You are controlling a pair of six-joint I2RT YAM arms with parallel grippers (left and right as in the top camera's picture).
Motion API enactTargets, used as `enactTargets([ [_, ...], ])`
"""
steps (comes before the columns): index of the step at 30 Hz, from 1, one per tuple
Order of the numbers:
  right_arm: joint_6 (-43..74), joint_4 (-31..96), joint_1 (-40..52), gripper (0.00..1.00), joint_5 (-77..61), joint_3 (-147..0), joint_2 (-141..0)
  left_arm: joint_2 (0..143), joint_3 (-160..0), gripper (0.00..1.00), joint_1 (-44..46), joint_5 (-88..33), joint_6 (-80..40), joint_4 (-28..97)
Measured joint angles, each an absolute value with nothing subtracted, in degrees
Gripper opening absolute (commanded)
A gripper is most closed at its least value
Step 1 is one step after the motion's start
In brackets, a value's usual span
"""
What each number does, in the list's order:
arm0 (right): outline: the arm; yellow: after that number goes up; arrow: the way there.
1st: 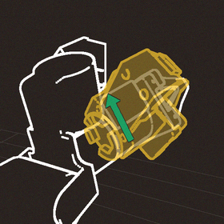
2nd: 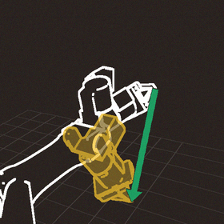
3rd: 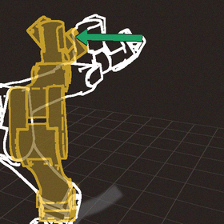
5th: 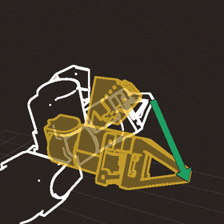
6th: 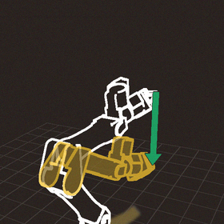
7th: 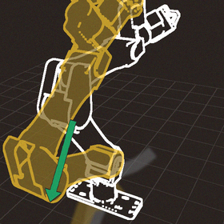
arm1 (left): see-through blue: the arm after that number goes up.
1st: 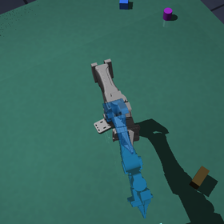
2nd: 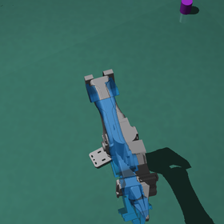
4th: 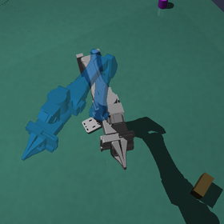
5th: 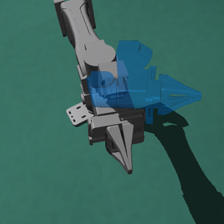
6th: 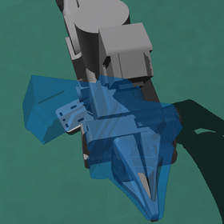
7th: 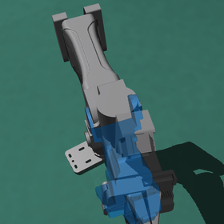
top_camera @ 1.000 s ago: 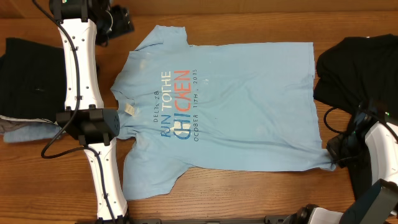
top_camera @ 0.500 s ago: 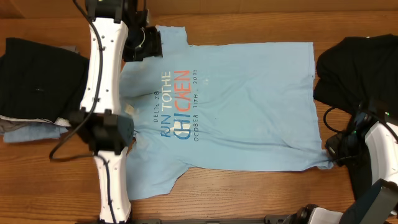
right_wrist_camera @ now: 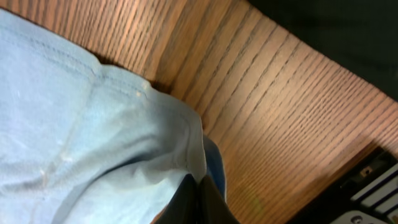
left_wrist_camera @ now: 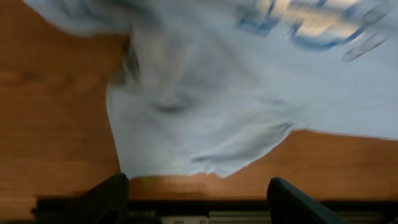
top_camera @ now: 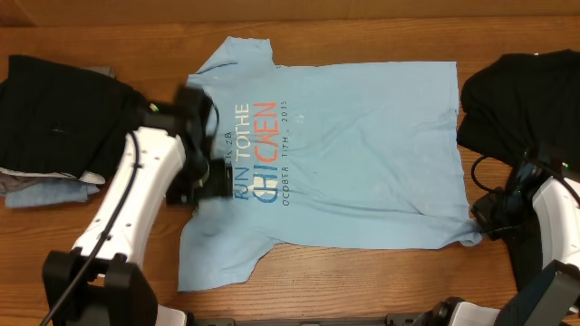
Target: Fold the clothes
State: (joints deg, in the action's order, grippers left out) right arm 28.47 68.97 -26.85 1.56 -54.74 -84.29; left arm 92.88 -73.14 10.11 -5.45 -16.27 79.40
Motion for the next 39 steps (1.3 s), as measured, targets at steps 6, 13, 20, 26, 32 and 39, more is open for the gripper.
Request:
enactTargets([
  [6, 27.2, 68.8, -26.9, 0.04, -0.1, -54.7, -84.3, 89.5, -59.6, 0.83, 10.1, -6.4, -17.9, 74.0],
  [13, 25.8, 68.6, -26.9, 0.04, -2.1, -54.7, -84.3, 89.5, -49.2, 0.93, 10.0, -8.6, -21.0, 67.1],
  [20, 24.6, 68.5, -26.9, 0.04, -3.8, -54.7, -84.3, 89.4, -40.5, 0.94, 10.0, -9.7, -24.6, 59.4],
  [26, 24.0, 68.3, -26.9, 0.05, -4.3, -54.7, -84.3, 88.1, -37.3, 0.59, 9.6, -9.8, -27.4, 56.9],
  [32, 23.9, 68.3, -26.9, 0.06, -4.3, -54.8, -84.3, 88.1, -36.2, 0.21, 9.3, -10.1, -28.2, 58.1],
  [39, 24.0, 68.1, -26.9, 0.04, -3.7, -54.7, -84.3, 88.4, -36.9, 0.16, 9.3, -11.4, -28.8, 64.1],
])
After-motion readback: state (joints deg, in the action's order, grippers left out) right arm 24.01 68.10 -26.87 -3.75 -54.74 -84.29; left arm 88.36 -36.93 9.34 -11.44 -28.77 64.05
